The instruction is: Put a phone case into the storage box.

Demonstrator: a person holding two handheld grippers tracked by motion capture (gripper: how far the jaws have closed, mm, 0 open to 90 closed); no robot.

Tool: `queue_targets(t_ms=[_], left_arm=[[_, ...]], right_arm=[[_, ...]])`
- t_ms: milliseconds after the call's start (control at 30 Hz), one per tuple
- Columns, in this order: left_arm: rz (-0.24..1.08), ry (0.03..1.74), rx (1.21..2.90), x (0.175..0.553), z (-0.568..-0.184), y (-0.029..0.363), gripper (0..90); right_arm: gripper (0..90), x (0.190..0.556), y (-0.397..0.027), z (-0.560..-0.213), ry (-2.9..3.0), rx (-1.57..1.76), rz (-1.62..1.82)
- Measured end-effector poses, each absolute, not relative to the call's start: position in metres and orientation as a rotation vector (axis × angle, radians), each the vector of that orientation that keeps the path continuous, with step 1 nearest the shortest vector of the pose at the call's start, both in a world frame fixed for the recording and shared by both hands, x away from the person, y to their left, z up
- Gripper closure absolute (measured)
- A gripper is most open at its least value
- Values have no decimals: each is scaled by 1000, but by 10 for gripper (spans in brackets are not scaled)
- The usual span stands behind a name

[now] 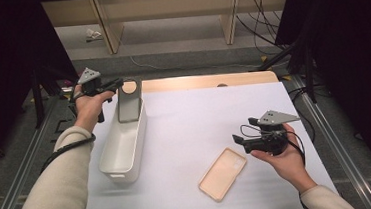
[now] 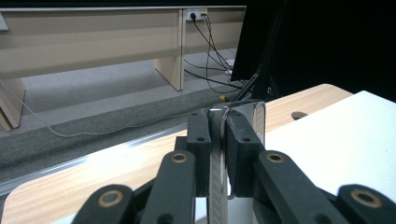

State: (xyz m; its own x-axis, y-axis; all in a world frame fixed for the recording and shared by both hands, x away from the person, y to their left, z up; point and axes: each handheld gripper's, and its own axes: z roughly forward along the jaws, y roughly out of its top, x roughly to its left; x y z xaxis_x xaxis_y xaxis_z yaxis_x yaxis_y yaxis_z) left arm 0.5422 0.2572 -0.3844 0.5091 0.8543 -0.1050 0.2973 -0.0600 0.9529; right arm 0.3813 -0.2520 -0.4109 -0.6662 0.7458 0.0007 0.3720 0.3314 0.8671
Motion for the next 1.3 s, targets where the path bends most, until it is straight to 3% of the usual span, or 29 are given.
queue_targets(t_ms=[1300], left_arm=[[600,1087,1667,545,-403,263,748]], right_arm=[[162,382,-251,-412,2215,990,1280]])
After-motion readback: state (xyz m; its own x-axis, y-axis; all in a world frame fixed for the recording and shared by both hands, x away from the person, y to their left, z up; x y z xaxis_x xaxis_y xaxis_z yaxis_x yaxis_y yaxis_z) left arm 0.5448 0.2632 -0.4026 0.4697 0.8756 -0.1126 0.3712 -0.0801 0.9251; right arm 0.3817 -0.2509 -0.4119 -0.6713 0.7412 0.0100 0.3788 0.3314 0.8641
